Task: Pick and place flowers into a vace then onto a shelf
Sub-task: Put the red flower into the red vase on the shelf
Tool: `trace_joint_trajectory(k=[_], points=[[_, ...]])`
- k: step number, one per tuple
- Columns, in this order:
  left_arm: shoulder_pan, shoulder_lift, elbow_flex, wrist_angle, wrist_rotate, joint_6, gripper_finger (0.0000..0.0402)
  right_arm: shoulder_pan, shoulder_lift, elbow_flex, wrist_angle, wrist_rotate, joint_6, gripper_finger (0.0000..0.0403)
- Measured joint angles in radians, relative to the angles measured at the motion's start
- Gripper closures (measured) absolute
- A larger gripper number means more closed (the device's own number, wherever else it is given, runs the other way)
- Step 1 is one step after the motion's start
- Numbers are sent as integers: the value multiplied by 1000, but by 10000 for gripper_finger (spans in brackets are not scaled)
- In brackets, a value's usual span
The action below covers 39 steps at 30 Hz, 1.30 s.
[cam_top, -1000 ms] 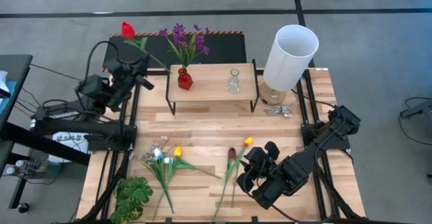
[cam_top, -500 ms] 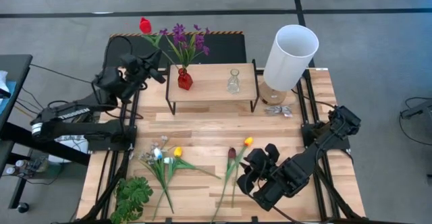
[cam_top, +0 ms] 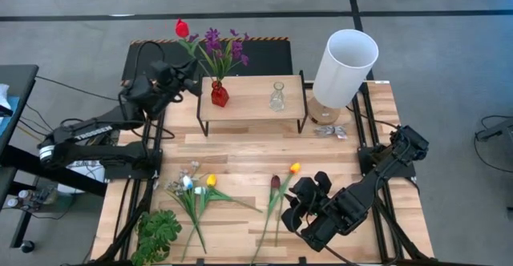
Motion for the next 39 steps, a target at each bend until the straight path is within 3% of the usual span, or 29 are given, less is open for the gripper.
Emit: trace_joint_trajectory(k=[10,21,39], points=[[0,5,0,-90,-68,-33,401,0,0,0,3,0,4,305],[0,79,0,-85,-67,-90,401,0,0,0,9,0,4,305],[0,82,0,-157,-63,-112,402,0,0,0,11,-1,-2,305]])
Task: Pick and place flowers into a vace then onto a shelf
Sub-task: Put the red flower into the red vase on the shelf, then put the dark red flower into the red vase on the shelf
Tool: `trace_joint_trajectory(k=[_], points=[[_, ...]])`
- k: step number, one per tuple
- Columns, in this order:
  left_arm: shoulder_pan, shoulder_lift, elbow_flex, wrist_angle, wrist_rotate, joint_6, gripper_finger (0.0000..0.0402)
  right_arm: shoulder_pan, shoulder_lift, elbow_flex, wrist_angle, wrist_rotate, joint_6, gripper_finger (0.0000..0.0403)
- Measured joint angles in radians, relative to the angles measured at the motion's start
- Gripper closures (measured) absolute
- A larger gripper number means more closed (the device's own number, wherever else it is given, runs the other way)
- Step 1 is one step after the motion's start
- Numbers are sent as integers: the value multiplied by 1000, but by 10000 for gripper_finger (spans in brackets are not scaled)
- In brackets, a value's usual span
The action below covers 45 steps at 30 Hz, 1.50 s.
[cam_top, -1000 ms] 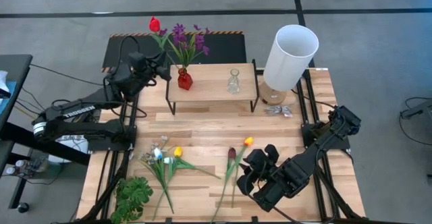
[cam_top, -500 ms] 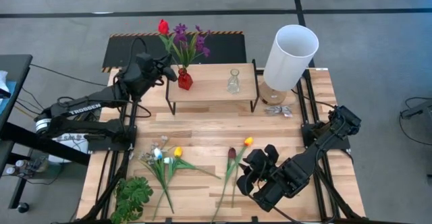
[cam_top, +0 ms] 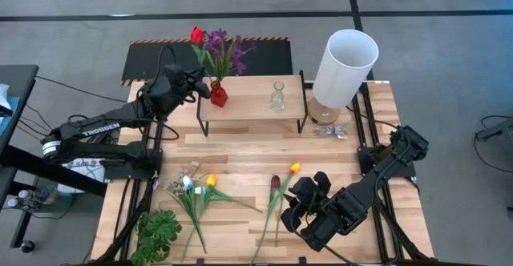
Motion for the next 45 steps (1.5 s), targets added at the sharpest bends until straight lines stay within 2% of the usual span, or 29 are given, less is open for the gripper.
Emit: trace_joint_trajectory(k=[8,13,24,35,38,45], points=[[0,0,0,9,36,1,398,0,0,0,0,0,-1,305],[0,0,0,24,53,1,369,0,0,0,2,0,-1,305],[0,-14,0,-61,38,4,290,6,0,0,10,-2,-1,305],[0,-132,0,-182,61,-13,266,26,0,0,12,-5,6,305],[0,-177,0,-217,100,-52,266,26,0,0,12,-5,6,305],[-23,-278,0,-247,306,-96,266,17,0,1,16,-19,7,305]])
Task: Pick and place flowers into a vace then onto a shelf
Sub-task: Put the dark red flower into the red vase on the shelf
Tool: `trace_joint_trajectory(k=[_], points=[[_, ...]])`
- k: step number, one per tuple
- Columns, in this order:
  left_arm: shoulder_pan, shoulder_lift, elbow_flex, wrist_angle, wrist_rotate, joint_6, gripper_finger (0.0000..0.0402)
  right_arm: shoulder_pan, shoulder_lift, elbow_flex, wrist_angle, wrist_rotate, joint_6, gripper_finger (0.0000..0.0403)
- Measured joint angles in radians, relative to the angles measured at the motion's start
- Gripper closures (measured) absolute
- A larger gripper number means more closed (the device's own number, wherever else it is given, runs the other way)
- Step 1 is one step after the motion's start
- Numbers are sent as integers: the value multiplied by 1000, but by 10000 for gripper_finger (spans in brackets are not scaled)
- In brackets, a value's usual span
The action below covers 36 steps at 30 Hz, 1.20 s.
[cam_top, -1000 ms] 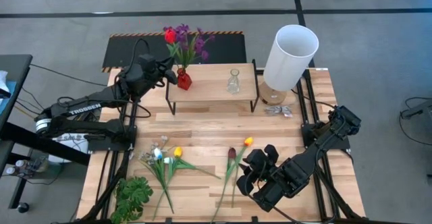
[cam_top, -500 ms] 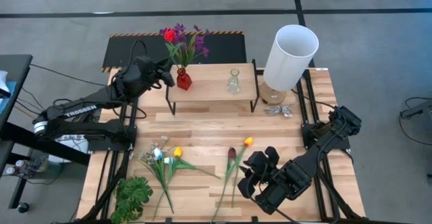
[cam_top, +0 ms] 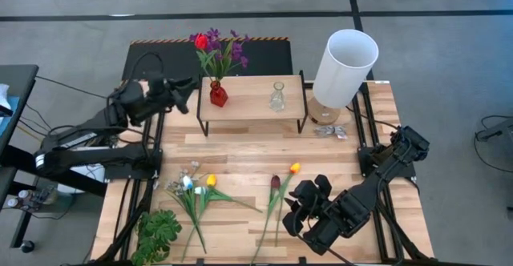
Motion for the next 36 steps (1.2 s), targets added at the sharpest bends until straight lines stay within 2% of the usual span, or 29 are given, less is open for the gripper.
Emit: trace_joint_trajectory(k=[5,12,15,18,21,27,30,36], points=[[-60,-67,0,-1,163,-22,267,-24,0,0,4,-62,1,305],[-165,-97,0,-36,553,-44,267,-68,0,0,40,-171,2,305],[-224,-95,0,-100,638,-52,267,-86,0,0,73,-237,12,305],[-290,-81,0,-175,635,-49,267,-102,0,0,75,-308,74,305],[-354,-60,0,-220,588,-48,267,-108,0,0,74,-358,155,305],[-477,-9,0,-232,500,-76,267,-87,0,0,68,-431,355,305],[-539,22,0,-233,437,-89,267,-70,0,0,42,-431,444,305],[-641,83,0,-234,347,-110,267,-63,0,0,21,-428,452,305]])
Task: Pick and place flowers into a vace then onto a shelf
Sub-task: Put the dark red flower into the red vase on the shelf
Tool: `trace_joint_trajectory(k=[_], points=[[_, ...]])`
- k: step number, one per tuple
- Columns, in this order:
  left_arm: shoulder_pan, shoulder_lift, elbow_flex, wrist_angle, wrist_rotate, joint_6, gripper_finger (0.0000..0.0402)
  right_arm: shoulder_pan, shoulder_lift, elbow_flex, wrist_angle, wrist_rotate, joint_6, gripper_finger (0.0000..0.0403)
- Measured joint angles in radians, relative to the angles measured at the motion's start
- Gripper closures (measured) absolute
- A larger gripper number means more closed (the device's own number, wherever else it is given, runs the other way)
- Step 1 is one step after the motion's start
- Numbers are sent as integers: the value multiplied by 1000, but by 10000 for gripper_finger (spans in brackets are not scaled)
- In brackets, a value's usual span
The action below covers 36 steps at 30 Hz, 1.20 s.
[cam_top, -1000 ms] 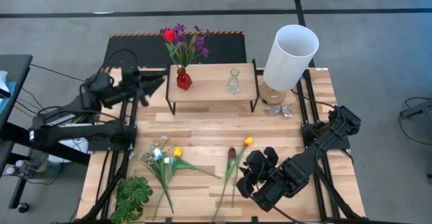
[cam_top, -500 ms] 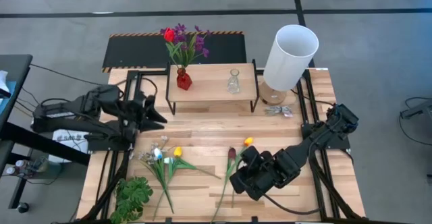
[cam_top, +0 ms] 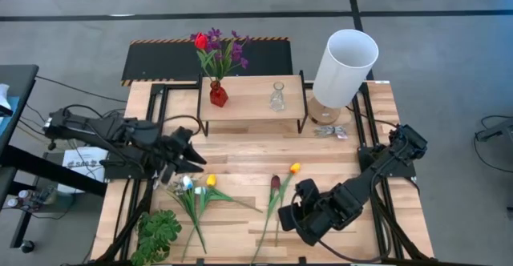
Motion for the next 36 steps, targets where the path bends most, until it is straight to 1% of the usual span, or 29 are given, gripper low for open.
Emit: trace_joint_trajectory(k=[4,7,10,14,18,24,27,33,36], points=[[-42,22,0,0,-45,-5,267,-13,34,1,8,10,-10,305],[-68,32,0,-1,-87,-36,267,-19,88,0,12,-18,-51,305],[-90,31,0,-22,-127,-71,267,-28,145,0,-5,-44,-91,305],[-119,31,0,-82,-181,-119,267,-29,183,0,8,-52,-78,305],[-136,32,0,-123,-193,-148,267,-37,205,0,3,-50,-18,305],[-150,37,0,-163,-225,-173,267,-45,220,-1,-33,-46,139,305],[-152,41,0,-183,-225,-177,267,-63,243,0,-6,-42,199,305],[-152,46,0,-213,-235,-171,267,-110,318,0,104,-53,228,305],[-152,46,0,-218,-235,-154,267,-134,359,0,138,-82,229,305]])
